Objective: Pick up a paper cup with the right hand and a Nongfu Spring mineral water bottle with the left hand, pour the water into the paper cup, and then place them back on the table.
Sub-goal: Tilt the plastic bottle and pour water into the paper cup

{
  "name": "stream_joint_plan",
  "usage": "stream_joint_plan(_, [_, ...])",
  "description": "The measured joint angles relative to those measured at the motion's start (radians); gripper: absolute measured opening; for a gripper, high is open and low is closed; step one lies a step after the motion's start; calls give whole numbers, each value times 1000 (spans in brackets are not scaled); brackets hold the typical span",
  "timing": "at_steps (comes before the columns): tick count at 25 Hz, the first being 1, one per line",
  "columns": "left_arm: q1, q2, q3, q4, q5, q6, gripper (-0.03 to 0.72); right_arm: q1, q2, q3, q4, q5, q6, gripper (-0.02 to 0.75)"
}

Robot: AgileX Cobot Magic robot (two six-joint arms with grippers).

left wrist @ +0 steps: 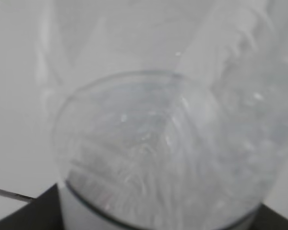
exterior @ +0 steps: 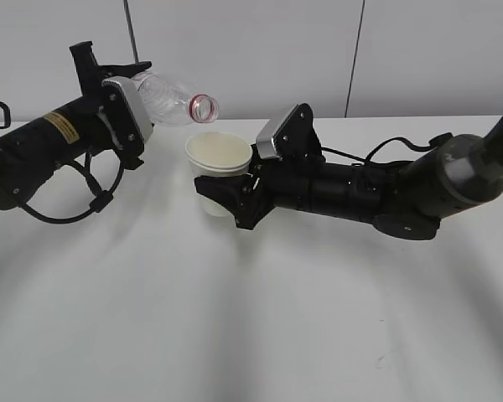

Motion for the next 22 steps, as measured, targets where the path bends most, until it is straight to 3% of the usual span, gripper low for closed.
stream_joint_plan(22, [0,0,-10,-17,-40,133,396,0,10,-2,-35,30,-5,482])
